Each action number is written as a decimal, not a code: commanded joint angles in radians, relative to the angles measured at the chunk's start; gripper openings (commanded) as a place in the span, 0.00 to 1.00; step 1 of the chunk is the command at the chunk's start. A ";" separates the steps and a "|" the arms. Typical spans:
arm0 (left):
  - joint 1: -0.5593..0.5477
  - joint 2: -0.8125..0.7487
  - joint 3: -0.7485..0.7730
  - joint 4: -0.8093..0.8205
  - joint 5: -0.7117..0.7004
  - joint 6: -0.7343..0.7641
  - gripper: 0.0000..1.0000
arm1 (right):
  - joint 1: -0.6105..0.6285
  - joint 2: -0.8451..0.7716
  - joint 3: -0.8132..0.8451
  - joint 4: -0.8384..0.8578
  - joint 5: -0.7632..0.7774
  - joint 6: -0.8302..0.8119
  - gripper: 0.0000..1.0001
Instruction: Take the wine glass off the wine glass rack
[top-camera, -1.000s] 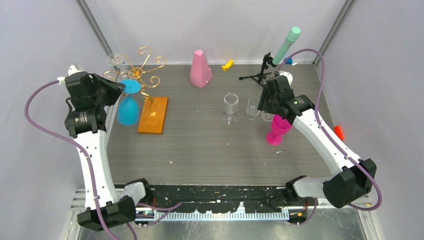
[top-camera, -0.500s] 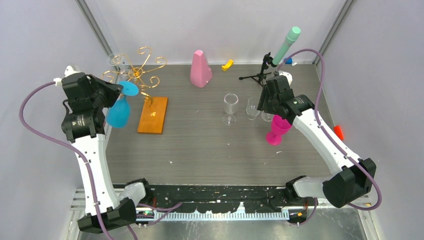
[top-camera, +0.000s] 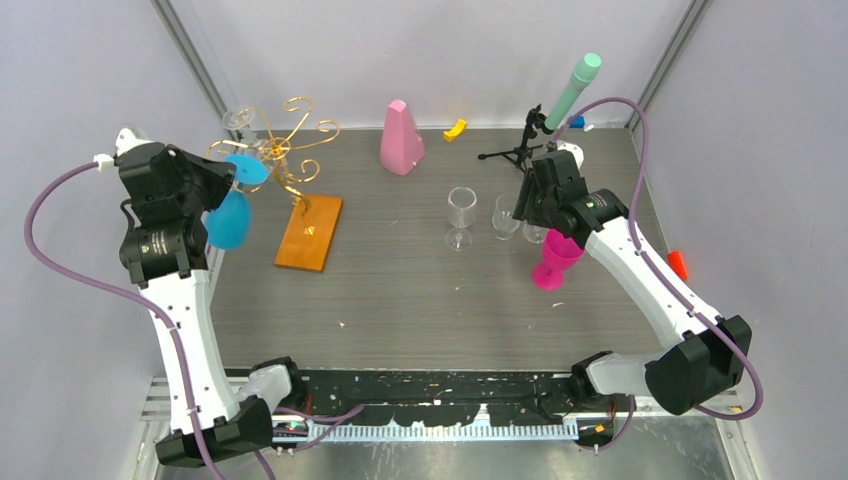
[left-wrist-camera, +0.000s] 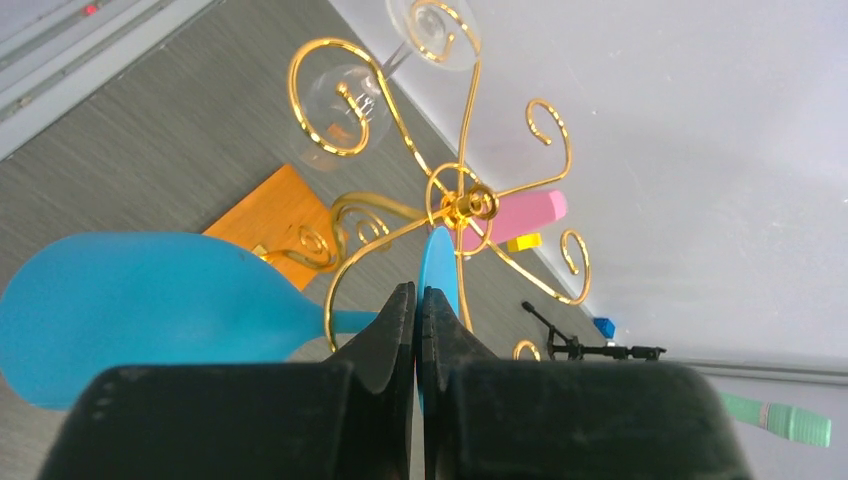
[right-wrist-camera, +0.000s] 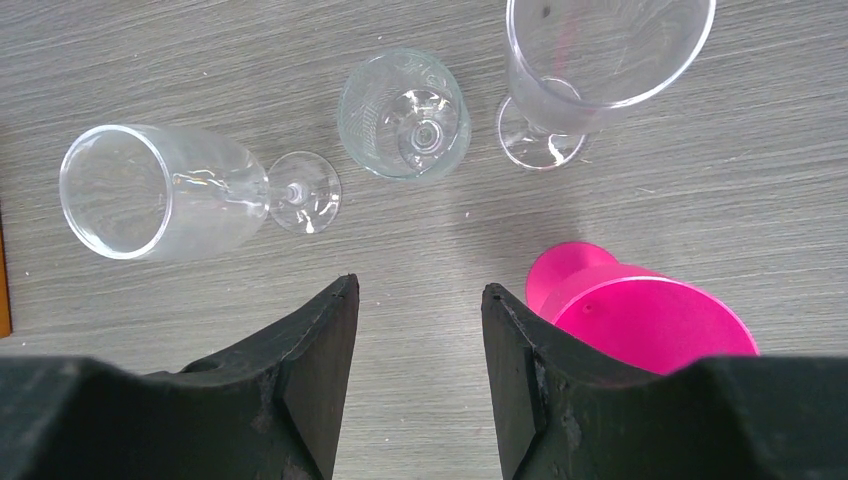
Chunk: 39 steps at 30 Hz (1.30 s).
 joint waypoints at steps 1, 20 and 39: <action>0.000 0.008 -0.029 0.162 -0.003 -0.039 0.00 | -0.005 -0.004 0.005 0.041 -0.004 0.007 0.54; -0.001 0.028 -0.133 0.342 0.389 -0.156 0.00 | -0.005 0.002 0.003 0.040 0.002 -0.002 0.54; -0.059 -0.035 -0.081 0.294 0.627 -0.173 0.00 | -0.005 -0.002 0.020 0.039 -0.098 0.021 0.56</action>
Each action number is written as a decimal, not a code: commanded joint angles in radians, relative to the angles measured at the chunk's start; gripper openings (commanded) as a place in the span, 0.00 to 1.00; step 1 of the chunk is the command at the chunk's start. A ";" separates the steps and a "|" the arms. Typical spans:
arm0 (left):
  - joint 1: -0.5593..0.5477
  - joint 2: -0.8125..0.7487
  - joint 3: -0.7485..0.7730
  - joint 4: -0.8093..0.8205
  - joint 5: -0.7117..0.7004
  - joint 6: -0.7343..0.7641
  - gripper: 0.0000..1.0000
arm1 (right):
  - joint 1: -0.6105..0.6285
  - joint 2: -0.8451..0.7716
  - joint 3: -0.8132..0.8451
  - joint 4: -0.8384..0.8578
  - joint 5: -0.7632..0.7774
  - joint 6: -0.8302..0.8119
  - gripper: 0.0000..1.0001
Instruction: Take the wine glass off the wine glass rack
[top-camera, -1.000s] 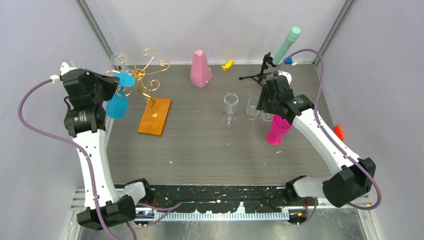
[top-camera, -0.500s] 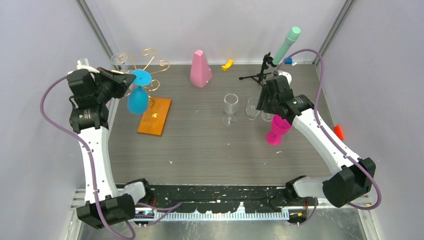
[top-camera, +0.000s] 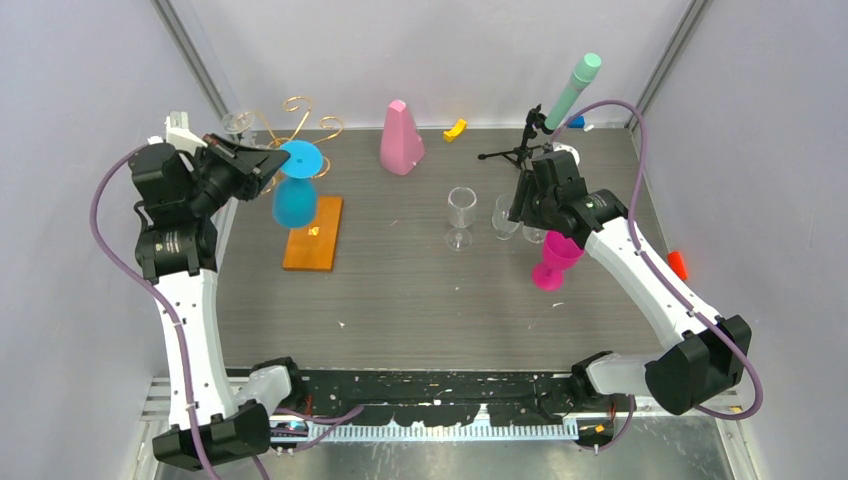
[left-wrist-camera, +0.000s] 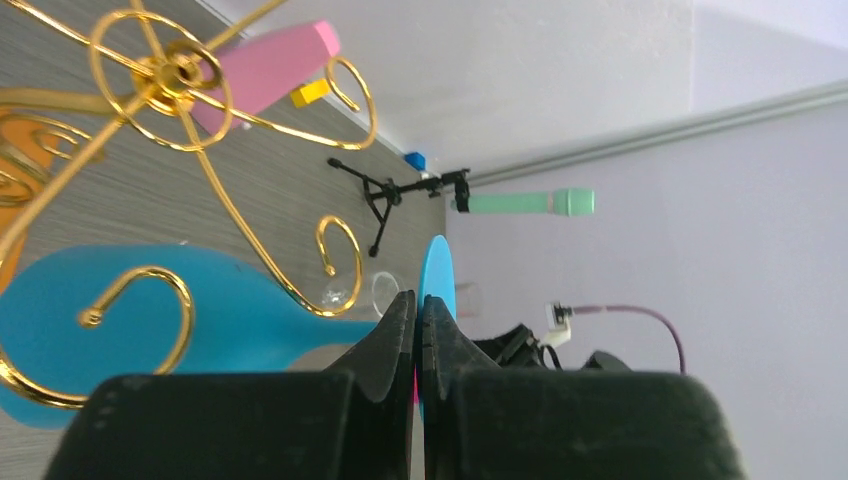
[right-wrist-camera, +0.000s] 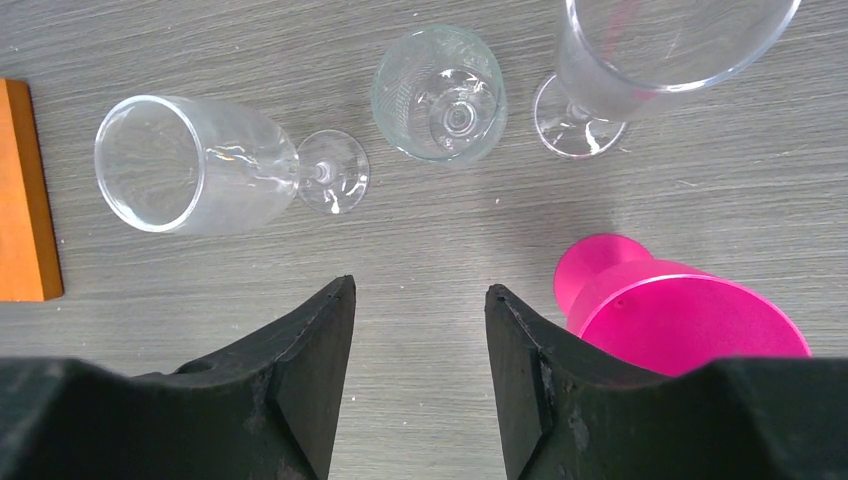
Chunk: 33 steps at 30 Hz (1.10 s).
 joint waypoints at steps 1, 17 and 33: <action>-0.028 -0.028 0.049 0.038 0.134 0.016 0.00 | -0.005 0.000 0.027 0.034 -0.041 0.017 0.56; -0.114 0.038 -0.117 0.801 0.409 -0.513 0.00 | 0.014 -0.058 -0.160 0.651 -0.685 0.293 0.85; -0.285 0.106 -0.160 1.071 0.248 -0.804 0.00 | 0.147 0.006 -0.286 1.594 -0.652 0.784 0.96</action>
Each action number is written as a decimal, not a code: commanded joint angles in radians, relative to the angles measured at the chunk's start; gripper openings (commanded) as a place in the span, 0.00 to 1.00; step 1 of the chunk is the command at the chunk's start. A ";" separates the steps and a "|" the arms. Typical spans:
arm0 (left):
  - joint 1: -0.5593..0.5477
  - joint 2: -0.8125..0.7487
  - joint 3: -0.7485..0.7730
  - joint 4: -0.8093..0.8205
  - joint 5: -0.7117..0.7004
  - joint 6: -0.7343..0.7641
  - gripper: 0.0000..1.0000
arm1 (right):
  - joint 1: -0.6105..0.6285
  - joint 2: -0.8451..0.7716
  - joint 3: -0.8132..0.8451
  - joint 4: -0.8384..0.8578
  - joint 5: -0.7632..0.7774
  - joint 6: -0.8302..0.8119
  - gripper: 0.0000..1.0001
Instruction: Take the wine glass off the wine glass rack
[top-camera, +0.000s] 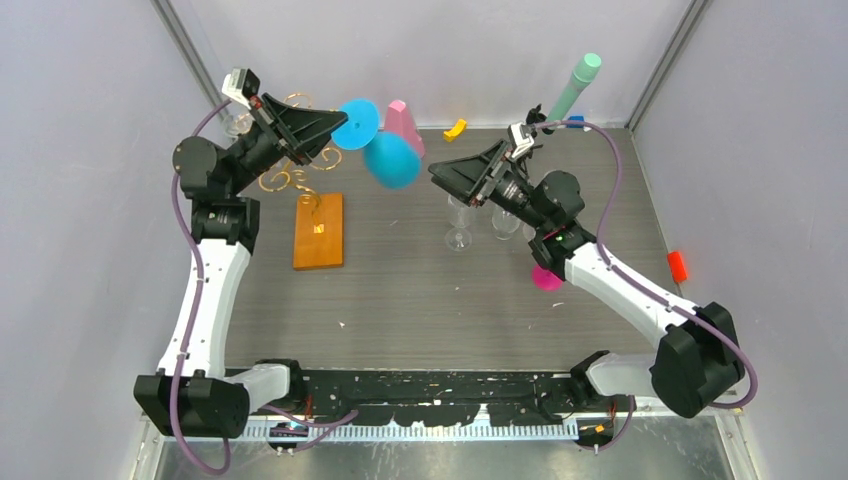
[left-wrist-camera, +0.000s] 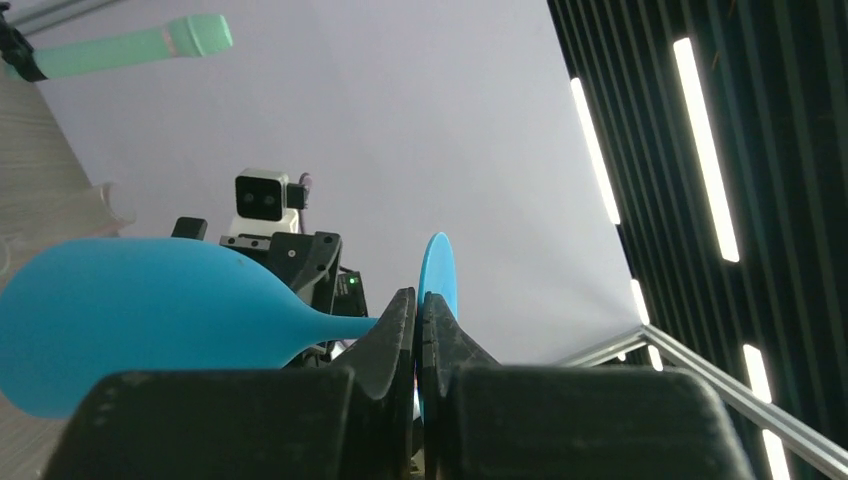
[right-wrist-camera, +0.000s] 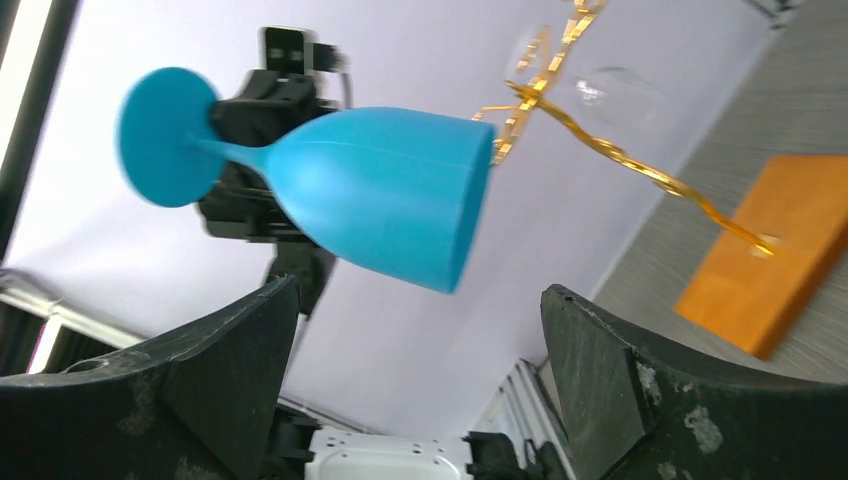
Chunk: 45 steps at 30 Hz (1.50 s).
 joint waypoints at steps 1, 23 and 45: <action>-0.010 -0.018 -0.035 0.118 -0.054 -0.099 0.00 | 0.029 0.043 0.035 0.260 0.016 0.112 0.96; -0.016 -0.050 -0.106 0.201 -0.102 -0.136 0.29 | 0.089 0.236 0.158 0.694 -0.092 0.400 0.07; 0.025 -0.112 0.294 -1.052 -0.270 1.247 0.92 | 0.088 -0.131 0.209 -0.378 0.245 -0.340 0.00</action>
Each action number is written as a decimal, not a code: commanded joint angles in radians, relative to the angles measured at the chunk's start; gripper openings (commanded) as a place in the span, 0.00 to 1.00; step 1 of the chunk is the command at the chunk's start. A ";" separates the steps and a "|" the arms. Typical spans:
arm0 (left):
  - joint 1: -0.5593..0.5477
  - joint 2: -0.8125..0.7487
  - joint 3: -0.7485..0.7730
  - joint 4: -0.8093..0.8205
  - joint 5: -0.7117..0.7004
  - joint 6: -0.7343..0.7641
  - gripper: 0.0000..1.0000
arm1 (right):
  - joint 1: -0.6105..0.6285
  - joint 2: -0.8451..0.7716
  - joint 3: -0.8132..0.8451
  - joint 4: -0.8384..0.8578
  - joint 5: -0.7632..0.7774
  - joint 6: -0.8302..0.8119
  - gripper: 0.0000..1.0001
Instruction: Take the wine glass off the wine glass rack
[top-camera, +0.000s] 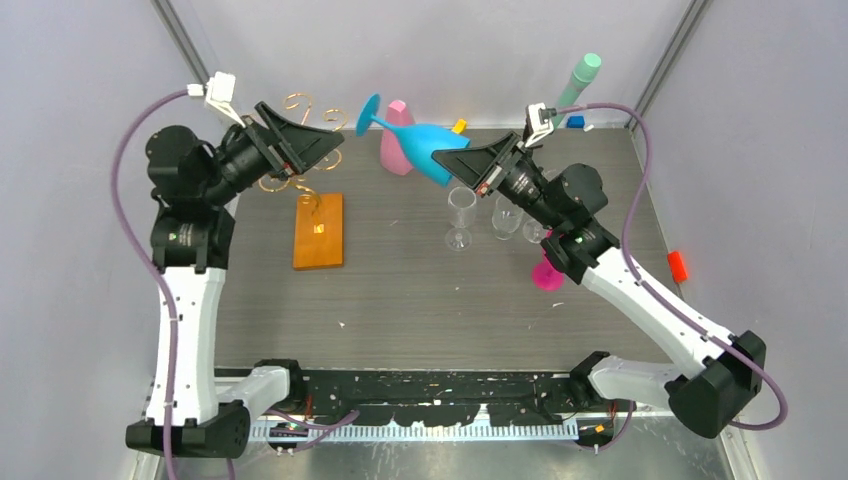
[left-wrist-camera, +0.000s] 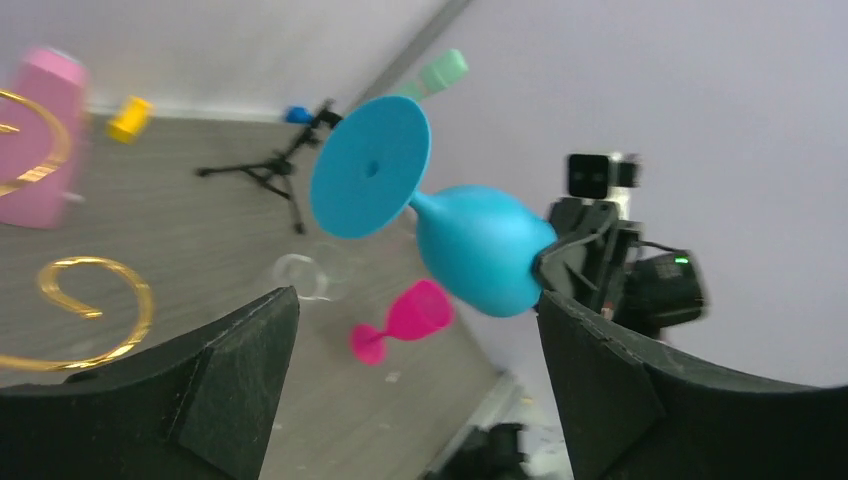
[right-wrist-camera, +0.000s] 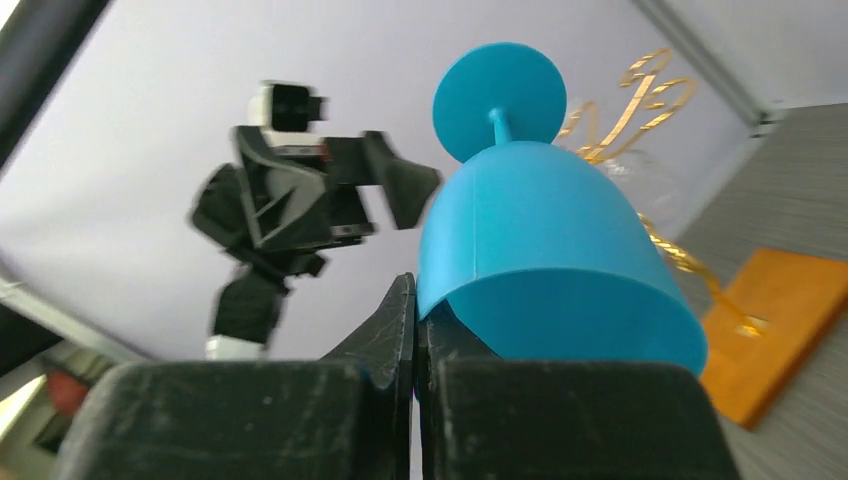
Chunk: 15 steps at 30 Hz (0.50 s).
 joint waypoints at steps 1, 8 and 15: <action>0.007 -0.026 0.130 -0.427 -0.244 0.460 0.92 | -0.003 -0.048 0.063 -0.338 0.140 -0.242 0.00; 0.007 -0.103 0.094 -0.431 -0.620 0.524 0.96 | -0.001 0.005 0.179 -0.693 -0.023 -0.486 0.00; 0.007 -0.149 0.046 -0.382 -0.704 0.511 0.98 | 0.045 0.107 0.285 -1.092 -0.082 -0.748 0.00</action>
